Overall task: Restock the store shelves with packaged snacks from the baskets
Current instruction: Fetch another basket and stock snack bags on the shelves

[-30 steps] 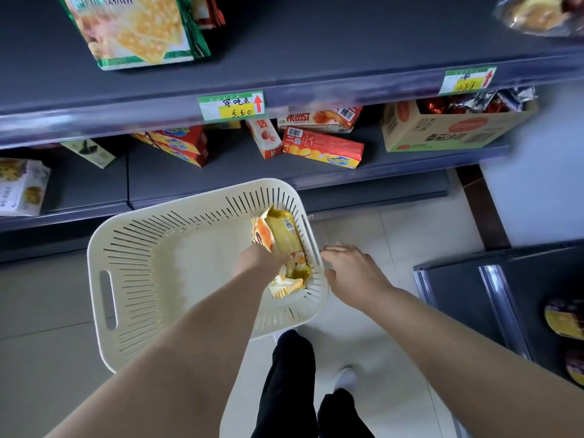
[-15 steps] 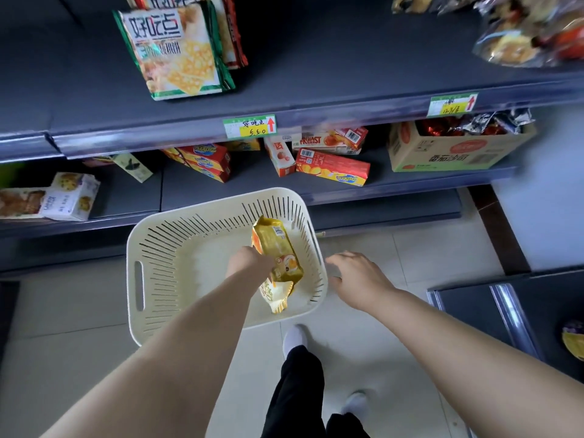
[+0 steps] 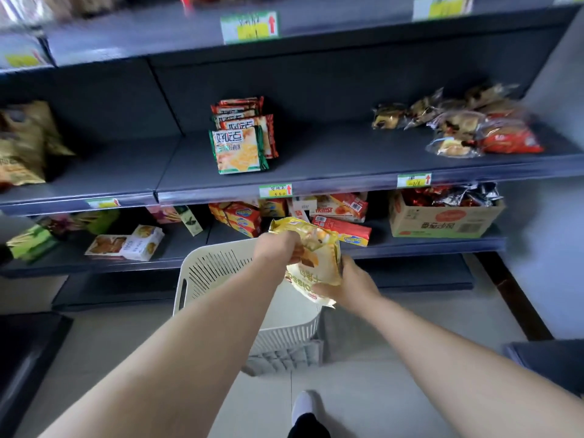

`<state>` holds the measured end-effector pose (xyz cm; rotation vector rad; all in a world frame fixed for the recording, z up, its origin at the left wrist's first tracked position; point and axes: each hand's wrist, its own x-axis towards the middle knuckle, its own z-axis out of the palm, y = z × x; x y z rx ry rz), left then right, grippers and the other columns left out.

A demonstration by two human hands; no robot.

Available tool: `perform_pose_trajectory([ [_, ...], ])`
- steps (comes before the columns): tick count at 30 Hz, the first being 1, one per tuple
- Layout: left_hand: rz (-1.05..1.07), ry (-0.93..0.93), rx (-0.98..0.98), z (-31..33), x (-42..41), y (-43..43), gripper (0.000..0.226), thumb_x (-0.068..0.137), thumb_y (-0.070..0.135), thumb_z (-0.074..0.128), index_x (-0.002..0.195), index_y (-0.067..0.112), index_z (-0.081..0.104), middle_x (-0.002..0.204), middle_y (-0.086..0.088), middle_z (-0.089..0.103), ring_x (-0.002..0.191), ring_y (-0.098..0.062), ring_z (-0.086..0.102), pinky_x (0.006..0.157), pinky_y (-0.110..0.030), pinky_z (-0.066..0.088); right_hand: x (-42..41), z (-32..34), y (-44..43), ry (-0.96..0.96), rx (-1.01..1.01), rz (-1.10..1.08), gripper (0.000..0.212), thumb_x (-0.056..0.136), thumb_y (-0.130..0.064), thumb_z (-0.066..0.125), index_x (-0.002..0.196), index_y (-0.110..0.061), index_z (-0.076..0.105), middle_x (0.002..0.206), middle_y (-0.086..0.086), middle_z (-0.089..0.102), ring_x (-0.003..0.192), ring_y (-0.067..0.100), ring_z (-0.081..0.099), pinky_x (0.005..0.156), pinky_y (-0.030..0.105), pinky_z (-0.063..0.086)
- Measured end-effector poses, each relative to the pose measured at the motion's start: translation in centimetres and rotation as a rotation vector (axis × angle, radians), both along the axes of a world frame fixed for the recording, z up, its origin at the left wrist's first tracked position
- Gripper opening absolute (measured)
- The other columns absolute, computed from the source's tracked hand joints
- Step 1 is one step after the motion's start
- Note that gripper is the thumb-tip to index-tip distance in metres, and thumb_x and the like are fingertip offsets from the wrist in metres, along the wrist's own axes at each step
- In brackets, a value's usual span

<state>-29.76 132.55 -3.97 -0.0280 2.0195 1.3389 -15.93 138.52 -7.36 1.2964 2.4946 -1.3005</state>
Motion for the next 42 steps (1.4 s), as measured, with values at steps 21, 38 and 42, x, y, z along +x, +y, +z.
perform_pose_trajectory([
  [21, -0.167, 0.077, 0.062, 9.4, 9.6, -0.5, 0.029, 0.093, 0.042, 0.062, 0.101, 0.015, 0.059, 0.099, -0.009, 0.069, 0.088, -0.025, 0.067, 0.075, -0.043, 0.058, 12.5, 9.1, 4.6, 0.643, -0.501, -0.5, 0.03, 0.094, -0.036, 0.061, 0.121, -0.025, 0.054, 0.111, -0.002, 0.068, 0.103, 0.023, 0.065, 0.098, 0.05, 0.049],
  [38, -0.841, 1.21, -0.275, 18.5, 11.8, 1.8, 0.019, 0.083, 0.031, 0.073, 0.098, 0.032, 0.06, 0.108, 0.002, 0.048, 0.08, -0.016, 0.059, 0.061, -0.028, 0.049, 14.2, 16.7, 5.2, 0.477, 0.068, -0.146, 0.117, 0.069, -0.028, 0.087, 0.155, -0.028, 0.008, 0.161, 0.001, 0.015, 0.146, 0.025, 0.021, 0.111, 0.044, 0.03],
  [42, -0.982, 1.253, -0.295, 19.6, 13.0, 2.9, 0.025, 0.082, 0.027, 0.073, 0.102, 0.032, 0.06, 0.111, 0.003, 0.048, 0.082, -0.017, 0.061, 0.06, -0.032, 0.059, 12.8, 16.6, 4.5, 0.308, 0.251, 0.011, 0.086, 0.075, -0.03, 0.082, 0.147, -0.027, 0.035, 0.146, 0.001, 0.045, 0.128, 0.022, 0.048, 0.1, 0.037, 0.044],
])
